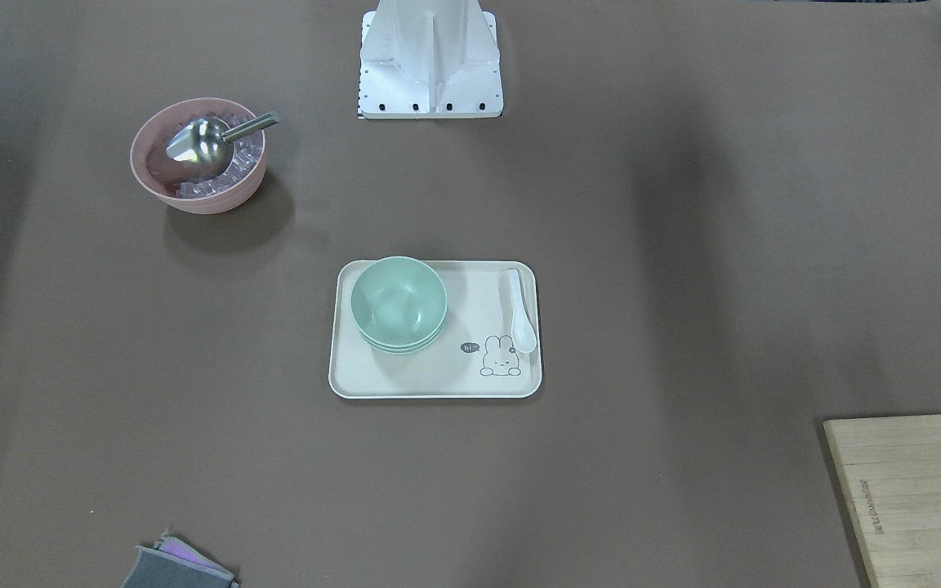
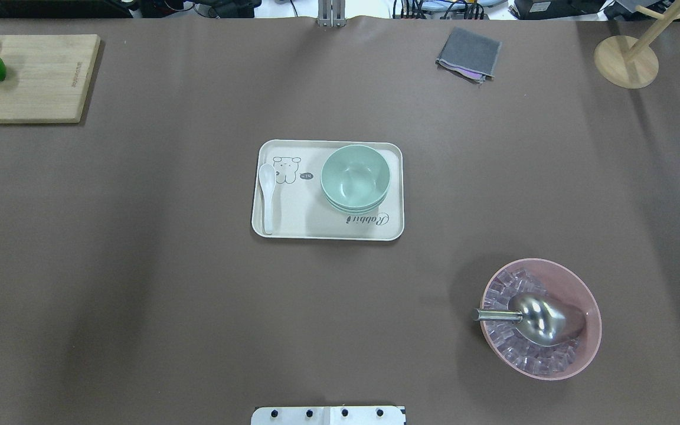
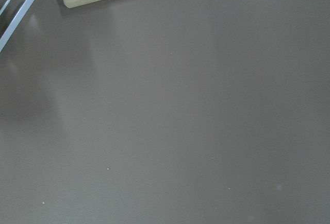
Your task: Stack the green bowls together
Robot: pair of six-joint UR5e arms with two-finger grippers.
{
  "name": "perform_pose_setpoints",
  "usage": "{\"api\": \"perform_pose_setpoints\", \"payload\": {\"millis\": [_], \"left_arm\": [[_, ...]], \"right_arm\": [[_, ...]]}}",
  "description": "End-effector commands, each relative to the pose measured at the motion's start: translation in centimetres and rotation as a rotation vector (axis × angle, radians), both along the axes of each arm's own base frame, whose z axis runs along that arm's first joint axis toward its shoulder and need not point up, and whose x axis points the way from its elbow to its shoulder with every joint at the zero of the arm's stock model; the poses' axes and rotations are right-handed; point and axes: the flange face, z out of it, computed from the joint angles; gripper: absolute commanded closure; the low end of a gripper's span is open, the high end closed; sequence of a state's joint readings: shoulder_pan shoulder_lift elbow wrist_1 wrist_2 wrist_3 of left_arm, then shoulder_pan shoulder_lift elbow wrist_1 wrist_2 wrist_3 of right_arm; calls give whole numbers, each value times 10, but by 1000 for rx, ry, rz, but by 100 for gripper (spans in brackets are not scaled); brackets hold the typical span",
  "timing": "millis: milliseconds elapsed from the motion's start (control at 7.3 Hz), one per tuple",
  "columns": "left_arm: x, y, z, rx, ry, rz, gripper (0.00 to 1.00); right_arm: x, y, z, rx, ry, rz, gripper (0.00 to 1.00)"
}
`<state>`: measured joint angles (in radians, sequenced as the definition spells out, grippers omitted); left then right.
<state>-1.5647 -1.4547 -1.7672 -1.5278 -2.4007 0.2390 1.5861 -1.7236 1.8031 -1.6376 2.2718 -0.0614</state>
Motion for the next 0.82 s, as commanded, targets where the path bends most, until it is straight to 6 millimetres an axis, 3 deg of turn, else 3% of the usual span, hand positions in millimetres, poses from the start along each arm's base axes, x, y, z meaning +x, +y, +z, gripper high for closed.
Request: {"api": "perform_pose_setpoints", "payload": {"millis": [0, 685], "left_arm": [[0, 0, 0, 0, 0, -1, 1], [-3, 0, -3, 4, 0, -9, 1]], "right_arm": [[0, 0, 0, 0, 0, 0, 0], [0, 0, 3, -7, 0, 0, 0]]}}
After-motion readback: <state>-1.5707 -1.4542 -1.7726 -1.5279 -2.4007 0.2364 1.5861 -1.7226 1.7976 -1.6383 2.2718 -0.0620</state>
